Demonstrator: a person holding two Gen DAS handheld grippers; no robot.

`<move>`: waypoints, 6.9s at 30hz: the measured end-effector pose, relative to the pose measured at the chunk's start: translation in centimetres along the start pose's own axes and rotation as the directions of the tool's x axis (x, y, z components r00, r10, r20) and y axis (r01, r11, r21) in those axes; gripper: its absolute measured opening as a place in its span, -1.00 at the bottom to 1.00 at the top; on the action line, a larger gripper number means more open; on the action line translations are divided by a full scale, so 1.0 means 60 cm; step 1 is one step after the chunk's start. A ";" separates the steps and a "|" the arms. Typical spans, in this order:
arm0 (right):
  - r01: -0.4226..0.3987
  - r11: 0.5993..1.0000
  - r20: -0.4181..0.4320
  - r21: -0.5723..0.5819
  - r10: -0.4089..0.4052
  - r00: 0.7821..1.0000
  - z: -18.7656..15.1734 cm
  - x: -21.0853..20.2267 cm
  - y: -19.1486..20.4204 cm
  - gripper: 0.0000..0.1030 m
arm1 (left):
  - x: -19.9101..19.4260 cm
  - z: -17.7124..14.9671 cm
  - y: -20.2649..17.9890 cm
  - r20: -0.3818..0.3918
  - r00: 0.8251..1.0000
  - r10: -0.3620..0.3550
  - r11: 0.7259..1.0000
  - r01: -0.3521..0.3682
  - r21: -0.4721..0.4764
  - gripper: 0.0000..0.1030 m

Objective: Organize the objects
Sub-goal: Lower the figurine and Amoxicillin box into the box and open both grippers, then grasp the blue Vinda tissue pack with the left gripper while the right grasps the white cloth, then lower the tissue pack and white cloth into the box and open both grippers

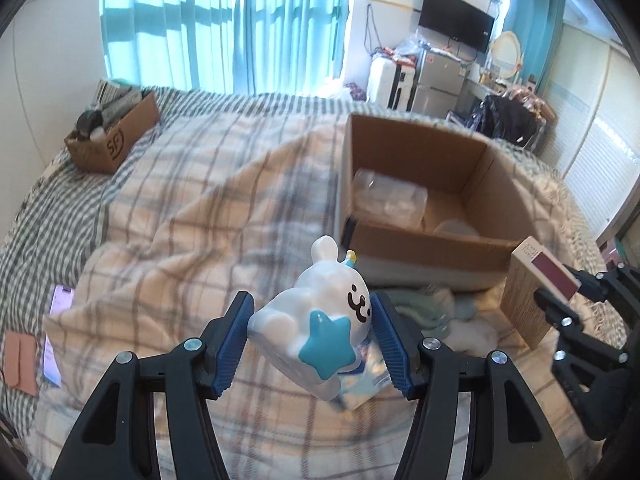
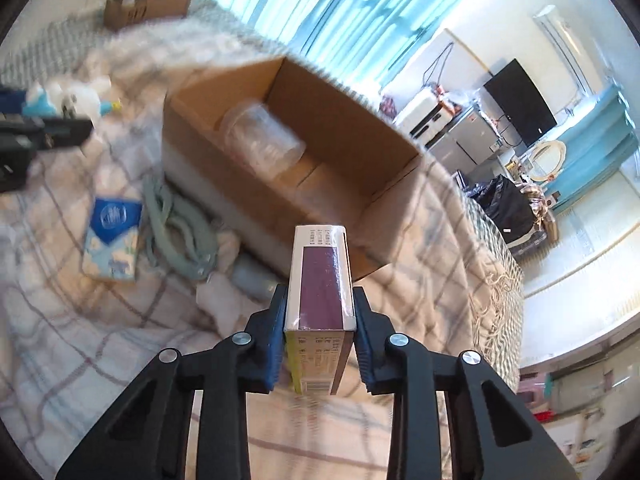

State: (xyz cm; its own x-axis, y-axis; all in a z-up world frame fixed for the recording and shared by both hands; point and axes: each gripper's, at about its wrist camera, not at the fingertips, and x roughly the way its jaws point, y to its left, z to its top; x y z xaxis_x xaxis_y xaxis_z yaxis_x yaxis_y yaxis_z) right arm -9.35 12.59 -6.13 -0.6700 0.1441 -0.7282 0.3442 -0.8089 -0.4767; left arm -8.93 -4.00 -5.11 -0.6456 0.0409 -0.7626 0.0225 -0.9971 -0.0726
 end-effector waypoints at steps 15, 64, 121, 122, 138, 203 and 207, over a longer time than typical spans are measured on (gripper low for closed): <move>-0.209 0.945 0.270 0.251 0.139 0.953 0.105 -0.126 -0.186 -0.44 | -0.034 0.157 -0.048 0.103 0.989 -0.107 0.994 0.108 -0.008 0.20; -0.344 0.874 0.386 0.343 0.203 0.900 0.068 -0.198 -0.200 0.51 | -0.126 0.097 -0.002 0.263 0.957 0.121 0.992 -0.128 0.011 1.00; -0.415 0.842 -0.118 0.344 0.477 0.871 -0.052 0.158 0.009 -0.69 | 0.124 -0.146 -0.049 -0.236 0.972 -0.020 1.000 0.019 -0.007 0.30; -0.409 0.852 -0.103 0.327 0.463 0.880 -0.050 0.146 0.010 -0.70 | 0.118 -0.148 -0.048 -0.234 0.972 -0.023 1.000 0.021 -0.012 0.30; -0.414 0.836 0.151 0.361 0.386 0.910 -0.045 -0.032 -0.040 -0.72 | 0.008 -0.099 -0.049 -0.113 0.993 -0.017 0.999 0.014 -0.029 0.29; -0.319 0.841 0.281 0.437 0.210 0.937 0.128 0.102 -0.222 0.23 | 0.158 0.176 -0.124 0.023 0.993 -0.116 0.970 0.109 0.218 0.83; -0.298 0.841 0.304 0.451 0.169 0.937 0.102 0.039 -0.237 0.42 | 0.092 0.160 -0.096 0.058 0.992 -0.109 0.978 0.097 0.184 0.97</move>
State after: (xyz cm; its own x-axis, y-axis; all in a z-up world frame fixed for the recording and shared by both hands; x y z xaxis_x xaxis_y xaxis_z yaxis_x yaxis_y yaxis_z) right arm -19.82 20.94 1.91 -0.7701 -0.1751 -0.6134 0.1924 -0.9806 0.0384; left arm -19.95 1.34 -2.70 -0.6874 0.1457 -0.7115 -0.1810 -0.9831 -0.0264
